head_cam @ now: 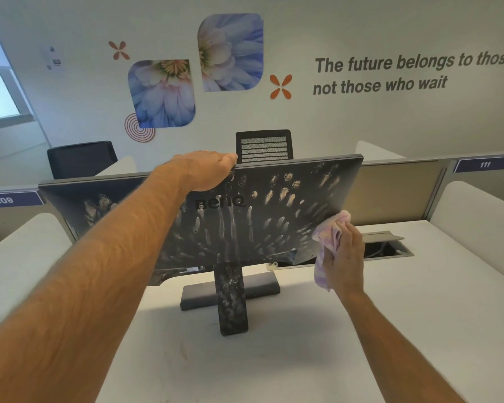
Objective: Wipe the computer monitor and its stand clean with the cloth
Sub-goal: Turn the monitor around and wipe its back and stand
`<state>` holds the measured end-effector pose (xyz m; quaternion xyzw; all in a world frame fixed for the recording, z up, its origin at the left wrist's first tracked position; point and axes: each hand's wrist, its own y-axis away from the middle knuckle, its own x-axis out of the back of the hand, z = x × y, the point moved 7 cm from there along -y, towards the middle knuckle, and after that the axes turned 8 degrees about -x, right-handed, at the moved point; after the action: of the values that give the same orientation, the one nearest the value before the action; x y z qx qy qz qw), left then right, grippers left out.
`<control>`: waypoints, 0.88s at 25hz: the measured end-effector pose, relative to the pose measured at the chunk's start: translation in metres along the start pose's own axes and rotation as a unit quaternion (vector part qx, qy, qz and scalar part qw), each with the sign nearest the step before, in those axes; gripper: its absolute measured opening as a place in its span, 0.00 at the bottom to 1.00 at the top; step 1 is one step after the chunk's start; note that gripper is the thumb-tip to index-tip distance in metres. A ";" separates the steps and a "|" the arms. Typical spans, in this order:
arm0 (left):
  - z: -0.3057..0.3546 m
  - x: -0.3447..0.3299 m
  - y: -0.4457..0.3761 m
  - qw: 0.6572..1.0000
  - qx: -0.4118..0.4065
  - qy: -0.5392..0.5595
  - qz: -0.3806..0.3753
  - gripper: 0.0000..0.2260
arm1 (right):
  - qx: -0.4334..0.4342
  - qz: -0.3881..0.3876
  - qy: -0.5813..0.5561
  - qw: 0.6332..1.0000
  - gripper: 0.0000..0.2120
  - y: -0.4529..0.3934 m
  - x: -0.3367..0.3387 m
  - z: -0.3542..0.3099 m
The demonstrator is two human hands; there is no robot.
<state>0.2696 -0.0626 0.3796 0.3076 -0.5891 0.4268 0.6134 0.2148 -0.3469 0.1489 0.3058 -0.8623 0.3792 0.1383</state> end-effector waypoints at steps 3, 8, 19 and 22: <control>0.000 0.000 0.000 1.000 0.000 0.010 0.004 0.25 | -0.044 -0.108 0.096 0.989 0.23 0.008 -0.023 0.024; -0.001 0.000 0.000 1.000 0.007 0.007 0.000 0.26 | -0.039 -0.040 0.059 0.997 0.25 0.011 -0.014 0.027; 0.001 0.001 0.001 1.000 0.006 0.005 -0.002 0.25 | -0.060 -0.074 0.080 0.992 0.25 0.036 -0.035 0.028; 0.001 0.002 0.000 1.000 0.008 0.008 -0.001 0.26 | -0.063 -0.208 0.159 0.963 0.21 0.044 -0.062 0.039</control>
<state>0.2687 -0.0630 0.3814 0.3098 -0.5802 0.4333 0.6162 0.2345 -0.3265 0.0679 0.4045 -0.7686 0.3313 0.3686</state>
